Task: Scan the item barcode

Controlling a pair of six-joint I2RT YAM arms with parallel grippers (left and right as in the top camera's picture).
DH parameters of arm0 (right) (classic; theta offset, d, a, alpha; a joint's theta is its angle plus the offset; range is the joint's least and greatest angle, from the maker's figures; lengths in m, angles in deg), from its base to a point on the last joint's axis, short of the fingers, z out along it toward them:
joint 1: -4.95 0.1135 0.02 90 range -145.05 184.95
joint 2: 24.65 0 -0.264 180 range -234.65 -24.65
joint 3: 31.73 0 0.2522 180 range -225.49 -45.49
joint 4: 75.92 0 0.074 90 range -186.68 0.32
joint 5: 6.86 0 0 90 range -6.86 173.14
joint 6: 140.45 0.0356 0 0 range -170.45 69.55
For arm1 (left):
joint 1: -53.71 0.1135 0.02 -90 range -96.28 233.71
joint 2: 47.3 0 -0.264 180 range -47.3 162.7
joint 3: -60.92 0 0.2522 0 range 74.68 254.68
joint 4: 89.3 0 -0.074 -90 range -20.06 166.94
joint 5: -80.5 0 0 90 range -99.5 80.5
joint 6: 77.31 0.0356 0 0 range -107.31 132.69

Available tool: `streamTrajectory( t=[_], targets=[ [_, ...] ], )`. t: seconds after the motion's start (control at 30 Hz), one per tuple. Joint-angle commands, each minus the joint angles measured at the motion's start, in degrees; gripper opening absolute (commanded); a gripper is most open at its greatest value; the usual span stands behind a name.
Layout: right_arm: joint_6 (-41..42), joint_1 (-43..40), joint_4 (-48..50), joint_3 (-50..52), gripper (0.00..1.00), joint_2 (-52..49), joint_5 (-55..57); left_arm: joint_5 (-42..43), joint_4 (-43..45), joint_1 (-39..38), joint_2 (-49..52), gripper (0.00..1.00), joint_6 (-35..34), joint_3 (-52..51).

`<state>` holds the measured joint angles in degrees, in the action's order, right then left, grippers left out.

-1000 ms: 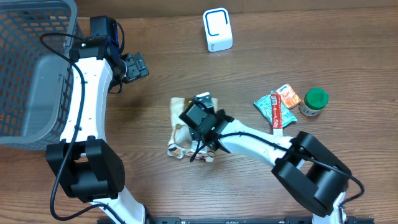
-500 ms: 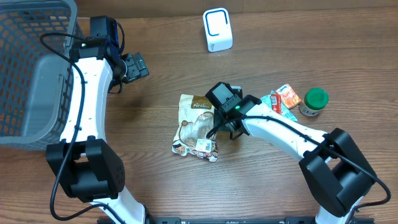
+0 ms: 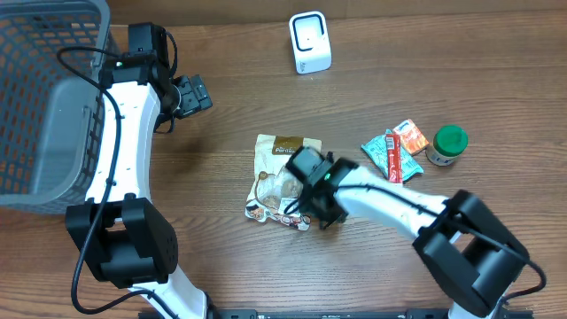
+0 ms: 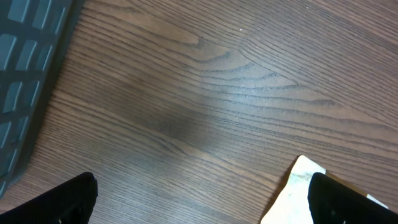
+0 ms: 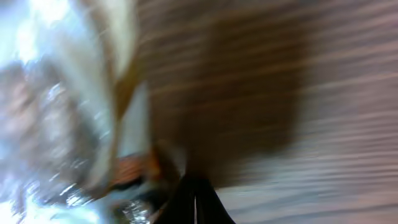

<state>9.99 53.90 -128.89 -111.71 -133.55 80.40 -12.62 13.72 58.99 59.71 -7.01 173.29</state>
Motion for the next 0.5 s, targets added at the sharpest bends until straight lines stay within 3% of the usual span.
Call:
streamTrajectory(
  t=[0.0,0.23,0.4,0.47],
  targets=[
    [4.7,3.7,4.6,0.8,0.04,1.6,-5.3,-0.4,0.0,0.0,0.5,1.00,0.4,0.1],
    [-4.6,7.0,11.6,0.1,0.04,1.6,-10.1,-0.4,0.0,0.0,0.5,1.00,0.4,0.1],
    [-21.3,3.5,9.4,-3.2,0.04,2.7,-18.1,-0.4,0.0,0.0,0.5,1.00,0.4,0.1],
    [-26.4,1.2,7.8,-4.8,0.09,3.6,-19.7,-0.4,0.0,0.0,0.5,1.00,0.4,0.1]
  ],
)
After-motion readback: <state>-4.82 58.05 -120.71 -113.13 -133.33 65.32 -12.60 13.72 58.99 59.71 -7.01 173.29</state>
